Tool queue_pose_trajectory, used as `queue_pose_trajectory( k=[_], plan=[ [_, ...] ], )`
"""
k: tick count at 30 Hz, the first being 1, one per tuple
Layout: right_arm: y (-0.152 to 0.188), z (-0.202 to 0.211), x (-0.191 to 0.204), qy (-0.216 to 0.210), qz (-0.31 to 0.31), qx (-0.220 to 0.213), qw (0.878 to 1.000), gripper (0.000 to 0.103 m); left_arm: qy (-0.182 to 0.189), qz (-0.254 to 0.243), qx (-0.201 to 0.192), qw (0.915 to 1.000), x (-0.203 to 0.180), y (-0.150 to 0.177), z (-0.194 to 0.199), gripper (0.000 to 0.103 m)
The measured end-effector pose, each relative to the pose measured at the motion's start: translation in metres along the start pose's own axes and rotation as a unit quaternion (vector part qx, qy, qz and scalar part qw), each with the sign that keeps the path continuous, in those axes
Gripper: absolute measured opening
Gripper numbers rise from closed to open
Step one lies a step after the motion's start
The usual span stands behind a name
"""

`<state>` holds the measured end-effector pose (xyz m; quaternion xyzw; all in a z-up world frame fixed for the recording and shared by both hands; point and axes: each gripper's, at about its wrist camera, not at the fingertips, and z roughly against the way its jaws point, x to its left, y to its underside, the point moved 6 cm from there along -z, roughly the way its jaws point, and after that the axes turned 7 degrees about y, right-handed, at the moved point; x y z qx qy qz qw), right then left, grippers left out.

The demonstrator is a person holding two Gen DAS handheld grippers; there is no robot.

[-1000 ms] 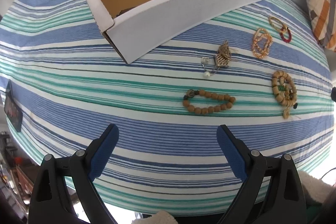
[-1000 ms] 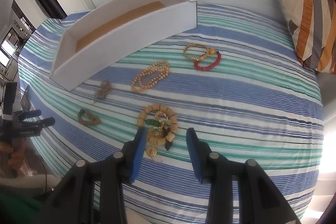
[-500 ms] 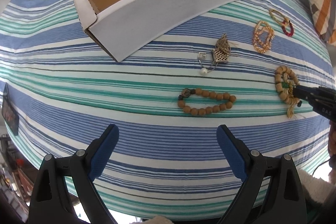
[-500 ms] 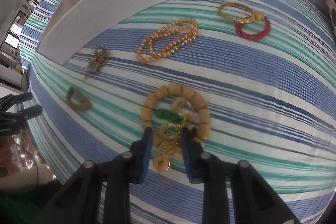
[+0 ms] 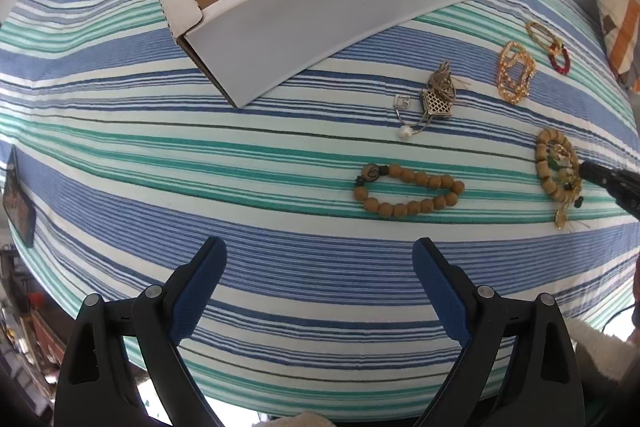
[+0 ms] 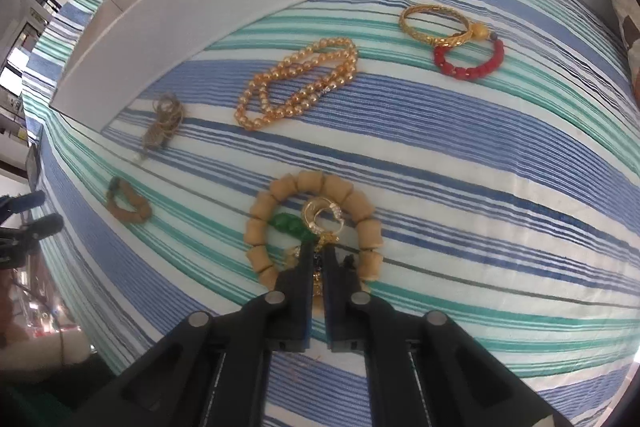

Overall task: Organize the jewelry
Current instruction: 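Grasp the gold charm with the right tool while the left tool grasps the brown wooden bead bracelet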

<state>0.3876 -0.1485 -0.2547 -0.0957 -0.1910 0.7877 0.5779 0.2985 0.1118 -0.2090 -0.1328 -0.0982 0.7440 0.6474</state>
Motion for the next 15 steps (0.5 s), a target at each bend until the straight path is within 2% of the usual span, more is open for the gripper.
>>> queue_pose_trajectory(
  k=[6, 12, 15],
  plan=[
    [0.007, 0.052, -0.010, -0.052, -0.045, -0.025, 0.997, 0.004, -0.002, -0.006, 0.005, 1.0000, -0.002, 0.000, -0.005, 0.095],
    [0.011, 0.088, -0.010, -0.067, -0.061, -0.046, 0.995, 0.004, -0.001, 0.000, 0.002, 1.0000, 0.004, -0.004, -0.008, 0.095],
    [0.012, 0.105, -0.006, -0.069, -0.057, -0.059, 0.994, 0.004, 0.013, 0.012, 0.001, 0.9998, 0.006, -0.009, -0.013, 0.093]
  ],
)
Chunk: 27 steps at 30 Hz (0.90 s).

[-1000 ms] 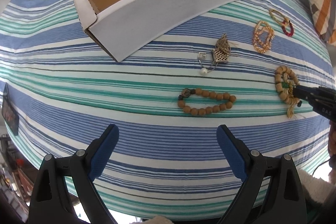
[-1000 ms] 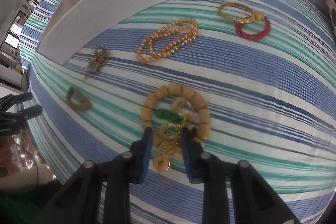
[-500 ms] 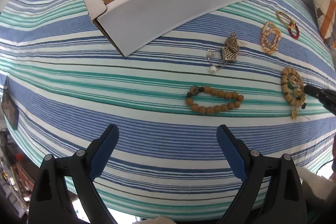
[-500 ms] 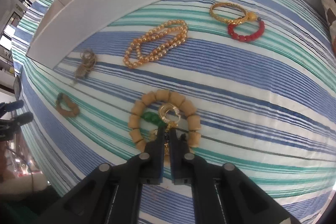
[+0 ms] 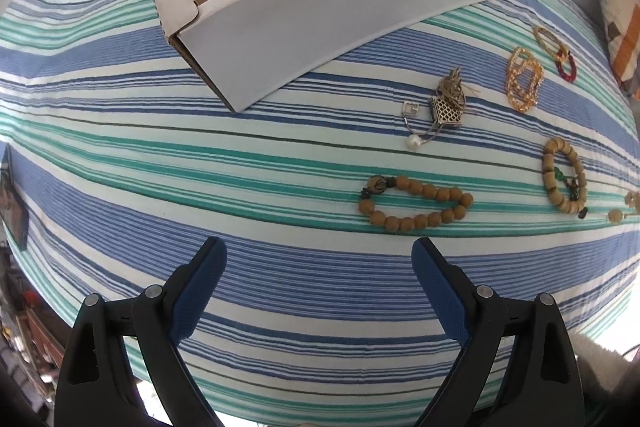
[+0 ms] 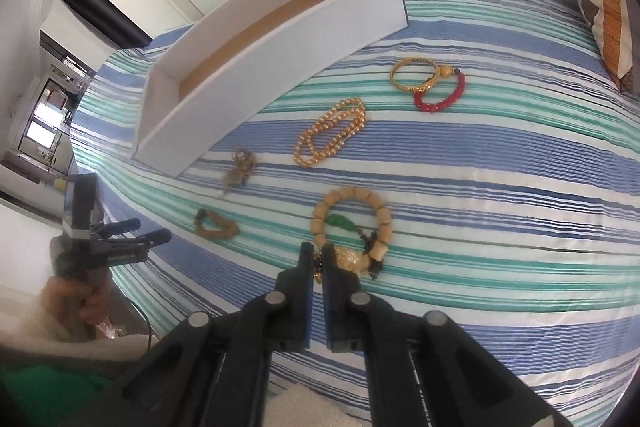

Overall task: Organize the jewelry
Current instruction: 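Grasp the gold charm with the right tool while the left tool grasps the brown wooden bead bracelet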

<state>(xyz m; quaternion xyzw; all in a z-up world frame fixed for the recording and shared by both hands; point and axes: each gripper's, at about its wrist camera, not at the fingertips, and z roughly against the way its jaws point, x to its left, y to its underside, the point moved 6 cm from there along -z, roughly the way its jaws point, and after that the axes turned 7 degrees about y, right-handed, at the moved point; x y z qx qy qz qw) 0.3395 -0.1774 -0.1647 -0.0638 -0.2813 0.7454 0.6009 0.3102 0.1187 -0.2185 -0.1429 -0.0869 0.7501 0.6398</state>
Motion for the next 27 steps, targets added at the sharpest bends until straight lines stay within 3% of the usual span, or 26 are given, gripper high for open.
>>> queue_pose_trajectory(
  k=[10, 13, 14, 16, 17, 20, 27],
  plan=[
    [-0.005, 0.025, 0.022, -0.015, 0.016, -0.028, 0.999, 0.004, 0.001, -0.023, 0.015, 0.9996, -0.016, -0.014, -0.037, 0.075],
    [-0.005, 0.028, 0.028, -0.019, 0.019, -0.032, 0.999, 0.004, -0.008, -0.035, 0.021, 0.9991, -0.021, -0.017, -0.050, 0.062],
    [-0.006, 0.029, 0.030, -0.019, 0.021, -0.033, 0.999, 0.004, -0.006, -0.037, 0.025, 0.9990, -0.023, -0.017, -0.055, 0.049],
    [-0.006, 0.031, 0.034, -0.021, 0.025, -0.035, 0.999, 0.004, 0.000, -0.041, 0.018, 0.9990, -0.026, -0.018, -0.055, 0.033],
    [-0.006, 0.031, 0.036, -0.022, 0.026, -0.036, 0.999, 0.004, 0.003, -0.048, 0.021, 0.9986, -0.029, -0.018, -0.055, 0.009],
    [-0.009, 0.033, 0.042, -0.026, 0.031, -0.039, 0.998, 0.004, 0.008, -0.049, 0.023, 0.9985, -0.029, -0.015, -0.049, 0.009],
    [-0.026, 0.043, 0.057, -0.041, 0.051, -0.052, 0.997, 0.004, 0.097, -0.008, -0.004, 0.9953, -0.031, -0.025, 0.025, 0.009]
  ],
)
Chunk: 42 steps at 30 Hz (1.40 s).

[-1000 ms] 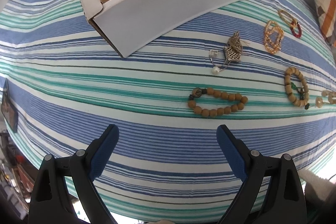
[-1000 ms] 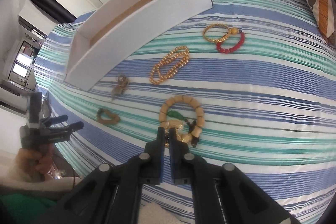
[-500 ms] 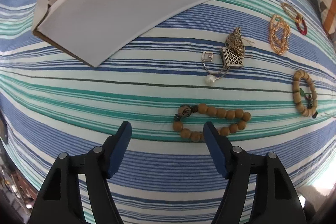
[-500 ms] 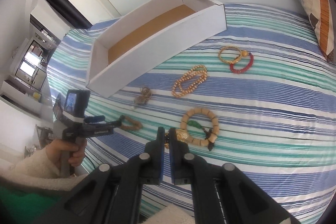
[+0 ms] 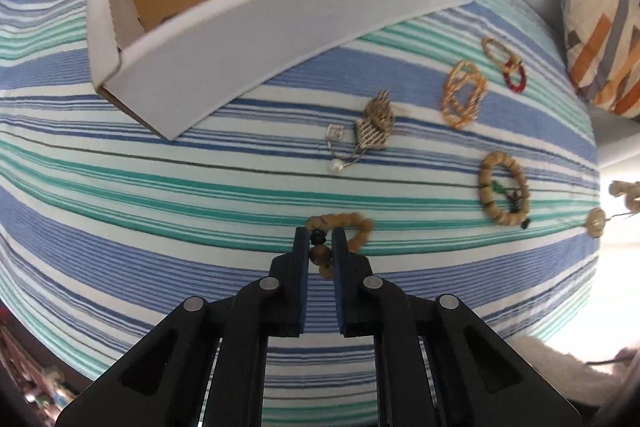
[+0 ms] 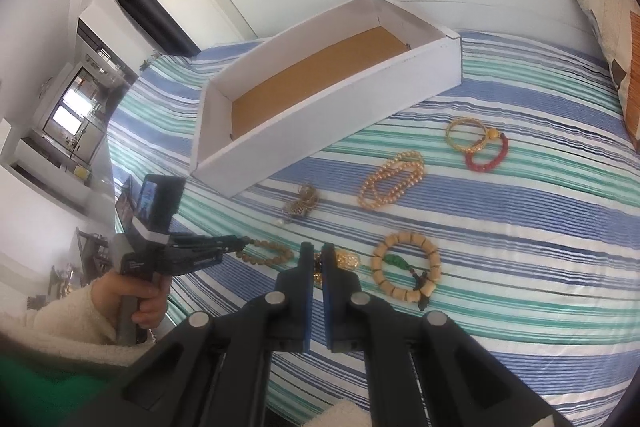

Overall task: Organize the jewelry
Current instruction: 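Grasp the gold charm with the right tool while the left tool grasps the brown wooden bead bracelet, then carry both items into the white box and open both tools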

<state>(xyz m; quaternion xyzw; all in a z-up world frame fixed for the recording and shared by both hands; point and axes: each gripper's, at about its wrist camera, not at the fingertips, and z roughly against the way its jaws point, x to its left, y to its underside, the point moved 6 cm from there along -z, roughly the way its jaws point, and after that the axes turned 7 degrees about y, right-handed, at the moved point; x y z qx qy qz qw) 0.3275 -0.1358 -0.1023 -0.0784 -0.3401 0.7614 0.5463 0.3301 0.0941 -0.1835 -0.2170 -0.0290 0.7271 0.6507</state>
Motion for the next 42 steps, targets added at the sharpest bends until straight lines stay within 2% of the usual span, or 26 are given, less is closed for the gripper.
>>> queue_pose_trajectory(
  k=[4, 9, 13, 15, 20, 24, 30, 33, 34, 35, 36, 38, 41, 42],
  plan=[
    [-0.022, -0.001, 0.013, -0.018, 0.019, -0.002, 1.000, 0.004, 0.033, 0.007, -0.047, 0.9983, -0.018, -0.019, 0.060, 0.009],
    [-0.065, -0.005, 0.036, -0.043, 0.055, -0.008, 0.998, 0.004, 0.036, 0.006, -0.107, 0.9936, -0.025, -0.061, 0.125, 0.009],
    [-0.112, -0.011, 0.055, -0.058, 0.081, -0.022, 0.995, 0.004, 0.040, 0.016, -0.127, 0.9909, -0.016, -0.096, 0.151, 0.009],
    [-0.136, -0.017, 0.062, -0.059, 0.092, -0.030, 0.994, 0.004, 0.029, 0.021, -0.134, 0.9904, -0.009, -0.118, 0.154, 0.009],
    [-0.201, -0.055, 0.073, -0.043, 0.107, -0.038, 0.993, 0.004, 0.017, 0.038, -0.121, 0.9918, 0.013, -0.177, 0.128, 0.009],
    [-0.238, -0.105, 0.074, -0.013, 0.126, -0.018, 0.992, 0.004, -0.001, 0.060, -0.103, 0.9928, 0.031, -0.211, 0.093, 0.009],
    [-0.265, -0.181, 0.068, 0.024, 0.134, 0.017, 0.990, 0.004, -0.016, 0.083, -0.075, 0.9936, 0.045, -0.231, 0.043, 0.009],
    [-0.267, -0.199, 0.065, 0.031, 0.124, 0.018, 0.992, 0.005, -0.039, 0.079, -0.077, 0.9931, 0.045, -0.238, 0.031, 0.012],
    [-0.267, -0.201, 0.064, 0.035, 0.119, 0.014, 0.992, 0.005, -0.050, 0.077, -0.082, 0.9923, 0.045, -0.238, 0.030, 0.015],
    [-0.269, -0.200, 0.063, 0.038, 0.114, 0.011, 0.993, 0.010, -0.058, 0.077, -0.084, 0.9918, 0.046, -0.239, 0.029, 0.031],
    [-0.270, -0.198, 0.062, 0.042, 0.108, 0.005, 0.993, 0.023, -0.062, 0.079, -0.089, 0.9910, 0.045, -0.239, 0.030, 0.053],
    [-0.273, -0.188, 0.057, 0.053, 0.097, -0.009, 0.994, 0.041, -0.065, 0.078, -0.111, 0.9887, 0.044, -0.237, 0.039, 0.071],
    [-0.274, -0.160, 0.054, 0.071, 0.094, -0.043, 0.992, 0.043, -0.075, 0.060, -0.135, 0.9862, 0.036, -0.229, 0.056, 0.079],
    [-0.272, -0.149, 0.052, 0.079, 0.096, -0.055, 0.991, 0.052, -0.078, 0.052, -0.142, 0.9854, 0.033, -0.225, 0.062, 0.080]
  ],
)
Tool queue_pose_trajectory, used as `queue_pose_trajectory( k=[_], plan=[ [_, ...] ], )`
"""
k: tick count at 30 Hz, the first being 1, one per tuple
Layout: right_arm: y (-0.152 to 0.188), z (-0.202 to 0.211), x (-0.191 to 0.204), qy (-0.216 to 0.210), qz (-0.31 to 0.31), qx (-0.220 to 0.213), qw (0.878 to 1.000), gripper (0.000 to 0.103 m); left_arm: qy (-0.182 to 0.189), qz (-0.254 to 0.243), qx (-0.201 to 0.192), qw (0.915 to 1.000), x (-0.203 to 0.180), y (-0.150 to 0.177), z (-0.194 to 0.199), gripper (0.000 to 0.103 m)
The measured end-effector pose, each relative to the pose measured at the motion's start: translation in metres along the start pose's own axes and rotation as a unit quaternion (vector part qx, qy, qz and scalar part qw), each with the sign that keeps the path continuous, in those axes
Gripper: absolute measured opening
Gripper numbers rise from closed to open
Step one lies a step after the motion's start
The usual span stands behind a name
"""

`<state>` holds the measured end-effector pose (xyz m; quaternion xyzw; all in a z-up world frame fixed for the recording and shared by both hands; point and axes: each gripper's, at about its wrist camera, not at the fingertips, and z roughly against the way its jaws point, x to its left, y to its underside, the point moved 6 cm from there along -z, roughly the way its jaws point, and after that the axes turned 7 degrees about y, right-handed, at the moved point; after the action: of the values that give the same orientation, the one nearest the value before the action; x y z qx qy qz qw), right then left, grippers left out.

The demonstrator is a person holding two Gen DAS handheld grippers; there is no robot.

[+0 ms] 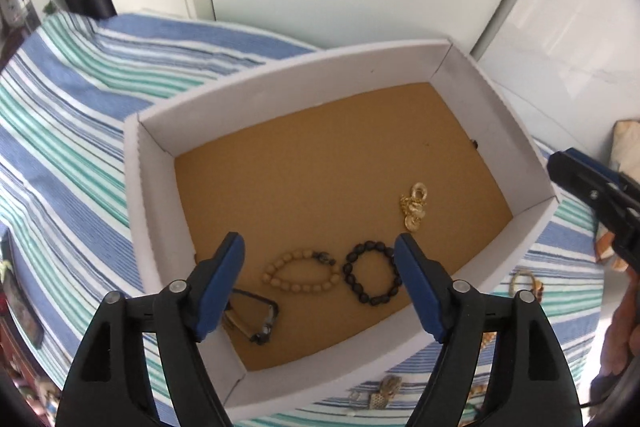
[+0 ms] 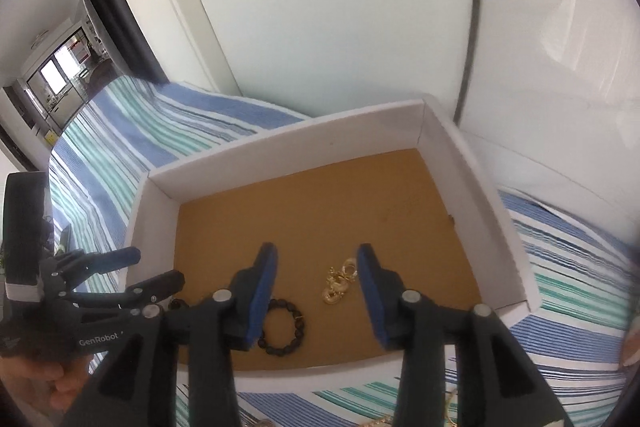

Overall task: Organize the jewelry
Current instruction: 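Carry both items into the white box and open both tools, then withdraw both tools from the box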

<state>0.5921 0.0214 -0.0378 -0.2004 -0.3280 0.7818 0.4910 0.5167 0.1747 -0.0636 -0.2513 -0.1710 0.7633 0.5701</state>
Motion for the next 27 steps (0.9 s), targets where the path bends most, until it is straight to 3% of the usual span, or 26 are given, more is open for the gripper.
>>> queue_pose_trajectory(
  k=[3, 10, 16, 21, 24, 27],
  plan=[
    [0.007, 0.036, -0.011, 0.028, 0.003, -0.036, 0.999, 0.064, -0.001, -0.037, -0.022, 0.9991, -0.012, 0.013, 0.025, 0.083],
    [0.049, 0.097, -0.031, 0.068, 0.009, -0.068, 0.995, 0.065, 0.032, -0.091, -0.025, 0.9950, -0.046, 0.066, 0.065, 0.091],
    [0.101, 0.131, -0.040, 0.098, 0.009, -0.066, 0.993, 0.065, 0.031, -0.116, -0.042, 0.9919, -0.071, 0.105, 0.087, 0.094],
    [0.145, 0.151, -0.060, 0.122, -0.029, -0.052, 0.991, 0.065, -0.016, -0.164, -0.083, 0.9829, -0.078, 0.132, 0.093, 0.094],
    [0.175, 0.166, -0.081, 0.138, -0.066, -0.047, 0.987, 0.065, -0.033, -0.192, -0.072, 0.9783, -0.075, 0.152, 0.090, 0.094],
    [0.205, 0.183, -0.102, 0.165, -0.089, -0.041, 0.982, 0.065, -0.022, -0.201, -0.047, 0.9782, -0.072, 0.174, 0.085, 0.094]
  ],
)
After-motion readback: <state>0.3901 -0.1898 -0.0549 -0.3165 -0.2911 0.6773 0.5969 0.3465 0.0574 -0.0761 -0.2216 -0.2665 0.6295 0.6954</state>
